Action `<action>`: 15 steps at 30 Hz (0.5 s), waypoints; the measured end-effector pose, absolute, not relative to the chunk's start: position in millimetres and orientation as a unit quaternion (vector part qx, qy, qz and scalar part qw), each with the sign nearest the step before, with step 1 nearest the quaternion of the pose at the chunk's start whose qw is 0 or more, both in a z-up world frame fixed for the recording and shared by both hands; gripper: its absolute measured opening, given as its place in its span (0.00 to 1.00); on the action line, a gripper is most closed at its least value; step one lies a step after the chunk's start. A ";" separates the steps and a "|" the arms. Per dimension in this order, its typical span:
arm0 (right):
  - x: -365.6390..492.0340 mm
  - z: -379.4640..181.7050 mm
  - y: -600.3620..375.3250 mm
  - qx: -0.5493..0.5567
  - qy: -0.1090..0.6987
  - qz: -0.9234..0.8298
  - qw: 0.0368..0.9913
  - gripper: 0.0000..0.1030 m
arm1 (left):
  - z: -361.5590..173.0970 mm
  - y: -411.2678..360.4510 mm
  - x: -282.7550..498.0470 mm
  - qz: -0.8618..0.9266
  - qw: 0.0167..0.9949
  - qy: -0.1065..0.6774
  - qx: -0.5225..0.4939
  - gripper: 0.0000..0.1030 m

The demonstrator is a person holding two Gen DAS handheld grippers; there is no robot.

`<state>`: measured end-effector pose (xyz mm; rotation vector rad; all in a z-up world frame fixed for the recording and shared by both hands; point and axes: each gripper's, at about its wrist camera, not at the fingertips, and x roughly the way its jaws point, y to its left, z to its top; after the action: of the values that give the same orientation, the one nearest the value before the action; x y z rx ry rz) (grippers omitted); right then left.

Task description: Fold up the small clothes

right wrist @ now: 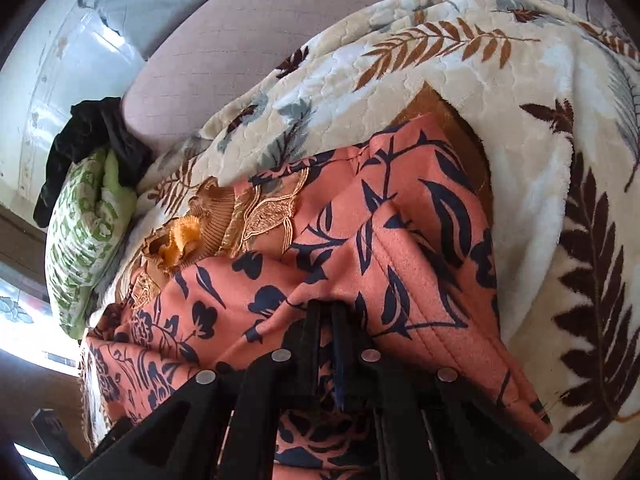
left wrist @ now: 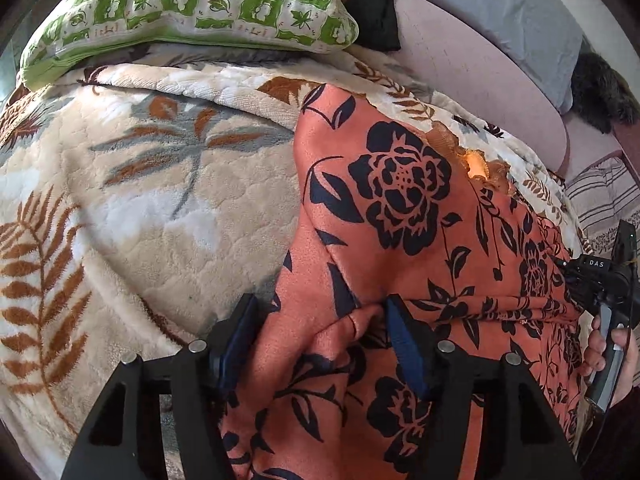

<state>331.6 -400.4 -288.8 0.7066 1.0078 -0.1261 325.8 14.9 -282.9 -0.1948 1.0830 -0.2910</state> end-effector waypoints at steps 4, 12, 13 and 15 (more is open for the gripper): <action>304.1 -259.6 -392.6 0.314 0.451 -0.041 0.835 0.11 | -271.8 23.2 321.0 -0.145 0.841 0.509 -0.113 0.64; 169.4 -235.1 -375.2 0.304 0.452 0.009 0.839 0.11 | -243.4 45.2 276.9 -0.171 0.849 0.493 -0.086 0.64; 151.7 -232.9 -375.0 0.309 0.454 0.013 0.836 0.12 | -240.9 52.2 262.9 -0.175 0.849 0.491 -0.083 0.64; 117.4 -227.8 -375.2 0.308 0.458 0.020 0.834 0.27 | -237.9 67.2 231.6 -0.181 0.852 0.485 -0.080 0.68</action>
<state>117.4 -375.2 -227.8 0.6535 0.9700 0.0430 231.6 67.2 -237.9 -0.1687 1.0220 -0.3813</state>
